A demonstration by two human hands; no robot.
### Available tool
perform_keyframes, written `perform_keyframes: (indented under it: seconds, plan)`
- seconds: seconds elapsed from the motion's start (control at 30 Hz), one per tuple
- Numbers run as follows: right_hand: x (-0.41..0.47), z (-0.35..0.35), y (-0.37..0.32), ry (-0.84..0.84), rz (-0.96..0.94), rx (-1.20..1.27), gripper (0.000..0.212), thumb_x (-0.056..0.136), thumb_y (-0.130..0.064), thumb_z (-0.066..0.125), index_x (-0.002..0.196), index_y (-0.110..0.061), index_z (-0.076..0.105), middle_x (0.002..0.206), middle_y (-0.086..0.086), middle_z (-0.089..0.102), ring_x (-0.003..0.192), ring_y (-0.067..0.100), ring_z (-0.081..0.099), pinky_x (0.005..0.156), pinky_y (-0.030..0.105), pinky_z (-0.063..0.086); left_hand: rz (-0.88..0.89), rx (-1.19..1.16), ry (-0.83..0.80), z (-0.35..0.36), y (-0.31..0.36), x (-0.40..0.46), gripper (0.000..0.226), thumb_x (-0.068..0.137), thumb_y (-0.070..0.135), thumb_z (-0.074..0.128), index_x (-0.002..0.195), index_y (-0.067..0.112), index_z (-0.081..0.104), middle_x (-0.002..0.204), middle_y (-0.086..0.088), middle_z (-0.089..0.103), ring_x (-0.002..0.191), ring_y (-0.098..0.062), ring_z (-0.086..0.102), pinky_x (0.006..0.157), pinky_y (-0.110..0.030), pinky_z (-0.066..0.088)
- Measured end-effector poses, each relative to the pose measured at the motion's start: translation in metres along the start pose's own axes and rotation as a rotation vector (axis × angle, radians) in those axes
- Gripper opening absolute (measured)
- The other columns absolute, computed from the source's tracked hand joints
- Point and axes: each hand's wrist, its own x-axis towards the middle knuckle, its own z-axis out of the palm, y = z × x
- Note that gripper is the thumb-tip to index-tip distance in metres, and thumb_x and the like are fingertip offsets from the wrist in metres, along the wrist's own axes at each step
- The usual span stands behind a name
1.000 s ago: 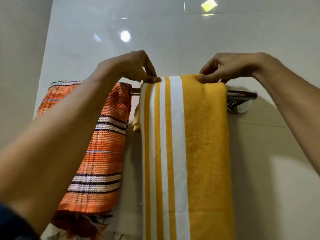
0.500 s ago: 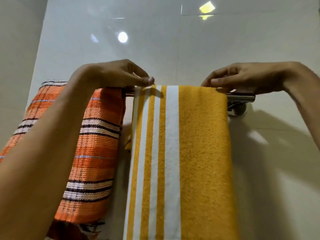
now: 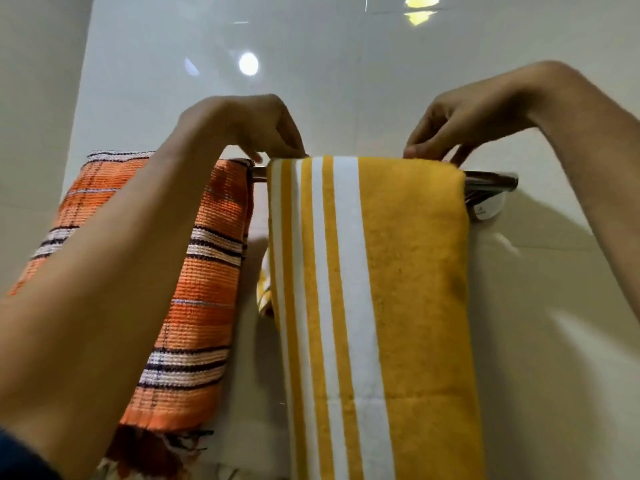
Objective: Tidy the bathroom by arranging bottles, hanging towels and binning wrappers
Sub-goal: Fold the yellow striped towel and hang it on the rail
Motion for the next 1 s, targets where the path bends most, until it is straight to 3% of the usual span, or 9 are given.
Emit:
perform_keyframes:
  seconds: [0.13,0.27,0.43,0.57,0.7,0.77,0.83,0.9,1.0]
  plan:
    - [-0.013,0.000,0.000,-0.046,-0.135,0.111,0.028,0.086,-0.037,0.057,0.109,-0.026,0.067,0.105,-0.011,0.072,0.099,0.002,0.066,0.082,0.020,0.056,0.078,-0.112,-0.001,-0.009,-0.006,-0.021,0.010,0.086,0.025,0.060,0.089,0.027,0.069,0.082,0.013,0.072,0.079,-0.003,0.067,0.061,-0.010,0.052]
    - [-0.021,0.007,0.006,-0.085,-0.137,0.070,0.034,0.078,-0.048,0.066,0.106,-0.028,0.069,0.100,-0.015,0.073,0.093,0.000,0.067,0.081,0.022,0.055,0.059,-0.068,-0.070,-0.007,-0.009,-0.035,0.022,0.085,0.035,0.057,0.100,0.028,0.070,0.091,0.013,0.070,0.085,-0.005,0.064,0.069,-0.018,0.044]
    - [-0.023,0.017,0.003,0.150,-0.179,0.033,0.023,0.074,-0.039,0.061,0.088,-0.023,0.071,0.080,-0.008,0.074,0.076,0.003,0.069,0.064,0.022,0.057,0.080,-0.118,0.154,0.004,-0.004,-0.029,0.018,0.082,0.026,0.066,0.099,0.025,0.070,0.086,0.014,0.066,0.079,-0.002,0.059,0.064,-0.016,0.040]
    - [-0.004,0.015,0.001,0.389,-0.156,-0.035,0.030,0.088,-0.027,0.060,0.112,-0.010,0.065,0.093,-0.002,0.064,0.073,0.007,0.060,0.053,0.021,0.053,0.089,-0.102,0.311,0.008,0.000,-0.011,0.020,0.082,0.019,0.068,0.101,0.013,0.072,0.094,0.002,0.067,0.084,-0.007,0.059,0.063,-0.012,0.040]
    - [0.007,0.013,-0.004,0.086,-0.011,-0.053,0.023,0.089,-0.011,0.062,0.110,-0.018,0.063,0.110,0.000,0.065,0.087,0.010,0.061,0.072,0.028,0.050,0.002,0.062,0.178,0.013,-0.003,-0.002,0.013,0.078,0.010,0.069,0.087,0.019,0.072,0.087,0.000,0.070,0.083,-0.015,0.062,0.059,-0.021,0.042]
    - [0.002,0.013,-0.003,0.083,-0.077,0.016,0.023,0.087,-0.005,0.063,0.104,-0.019,0.066,0.106,-0.004,0.069,0.087,0.006,0.067,0.074,0.023,0.052,0.011,0.041,0.174,0.013,-0.006,-0.007,0.010,0.079,0.014,0.069,0.083,0.023,0.069,0.085,0.002,0.068,0.084,-0.015,0.063,0.063,-0.023,0.044]
    - [-0.007,0.014,0.002,0.114,-0.129,0.083,0.018,0.089,-0.012,0.060,0.101,-0.021,0.068,0.100,-0.007,0.071,0.086,0.001,0.069,0.069,0.016,0.054,0.043,-0.050,0.193,0.010,-0.008,-0.016,0.006,0.085,0.029,0.064,0.085,0.024,0.068,0.084,0.004,0.067,0.079,-0.012,0.062,0.062,-0.020,0.042]
    - [-0.017,0.016,0.010,0.048,-0.128,0.194,0.021,0.089,-0.024,0.055,0.104,-0.022,0.068,0.099,-0.008,0.073,0.089,0.001,0.068,0.069,0.014,0.055,0.029,-0.136,0.125,0.008,-0.010,-0.028,0.024,0.085,0.044,0.057,0.089,0.023,0.068,0.085,0.005,0.067,0.078,-0.008,0.060,0.062,-0.019,0.039]
    - [-0.026,0.020,0.020,0.038,-0.157,0.283,0.027,0.079,-0.030,0.058,0.102,-0.023,0.069,0.093,-0.011,0.075,0.087,0.002,0.069,0.066,0.009,0.053,0.084,-0.093,0.036,0.008,-0.012,-0.040,0.029,0.075,0.045,0.064,0.096,0.027,0.069,0.090,0.010,0.068,0.083,-0.005,0.060,0.064,-0.019,0.039]
